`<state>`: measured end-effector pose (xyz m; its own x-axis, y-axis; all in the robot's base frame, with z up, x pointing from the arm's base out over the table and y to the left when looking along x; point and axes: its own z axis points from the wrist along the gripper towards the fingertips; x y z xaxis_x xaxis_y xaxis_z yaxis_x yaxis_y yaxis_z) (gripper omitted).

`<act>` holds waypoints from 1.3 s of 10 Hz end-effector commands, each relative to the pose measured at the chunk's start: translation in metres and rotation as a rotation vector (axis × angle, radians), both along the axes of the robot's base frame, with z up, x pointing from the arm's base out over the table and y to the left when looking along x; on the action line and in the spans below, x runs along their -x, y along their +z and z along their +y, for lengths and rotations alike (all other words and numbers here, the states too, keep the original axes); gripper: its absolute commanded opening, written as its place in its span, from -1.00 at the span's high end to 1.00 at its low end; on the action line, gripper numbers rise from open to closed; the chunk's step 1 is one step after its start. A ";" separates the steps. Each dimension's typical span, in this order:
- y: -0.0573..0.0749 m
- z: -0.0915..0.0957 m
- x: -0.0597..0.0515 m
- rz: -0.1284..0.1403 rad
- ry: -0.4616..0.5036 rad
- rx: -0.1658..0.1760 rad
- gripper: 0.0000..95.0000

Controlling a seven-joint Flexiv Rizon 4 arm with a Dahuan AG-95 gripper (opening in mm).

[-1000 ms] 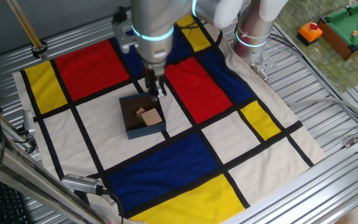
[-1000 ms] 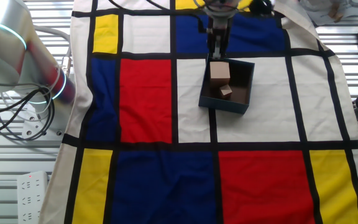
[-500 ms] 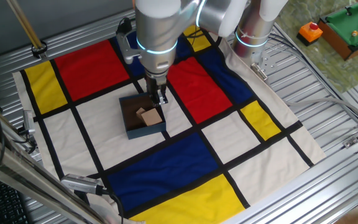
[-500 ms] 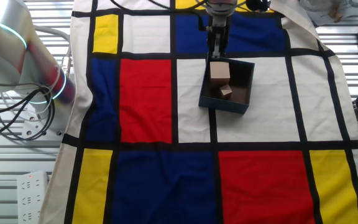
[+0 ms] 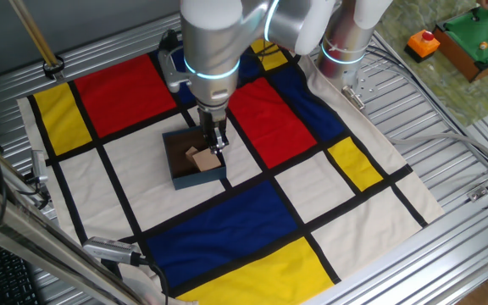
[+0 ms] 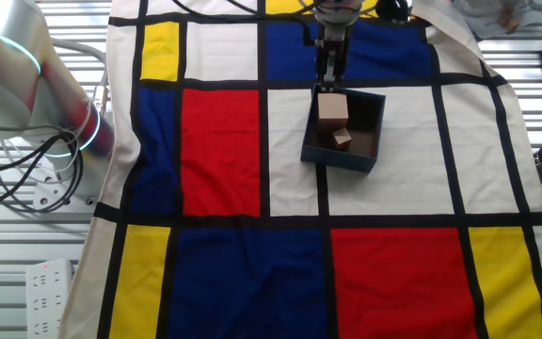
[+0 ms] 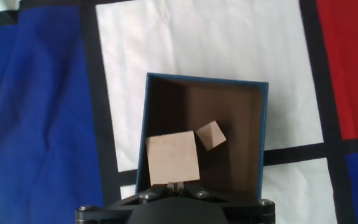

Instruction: Take everything out of the gift box

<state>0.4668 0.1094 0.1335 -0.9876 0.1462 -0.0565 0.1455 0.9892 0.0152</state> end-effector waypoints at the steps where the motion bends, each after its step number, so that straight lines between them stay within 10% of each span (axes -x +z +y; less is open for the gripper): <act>1: 0.000 -0.001 0.001 -0.002 -0.007 -0.004 0.60; 11: -0.021 0.000 0.009 -0.023 0.036 -0.005 0.60; 12: -0.021 0.000 0.009 -0.023 0.041 -0.006 0.20; 13: -0.021 0.000 0.009 -0.023 0.051 -0.005 0.20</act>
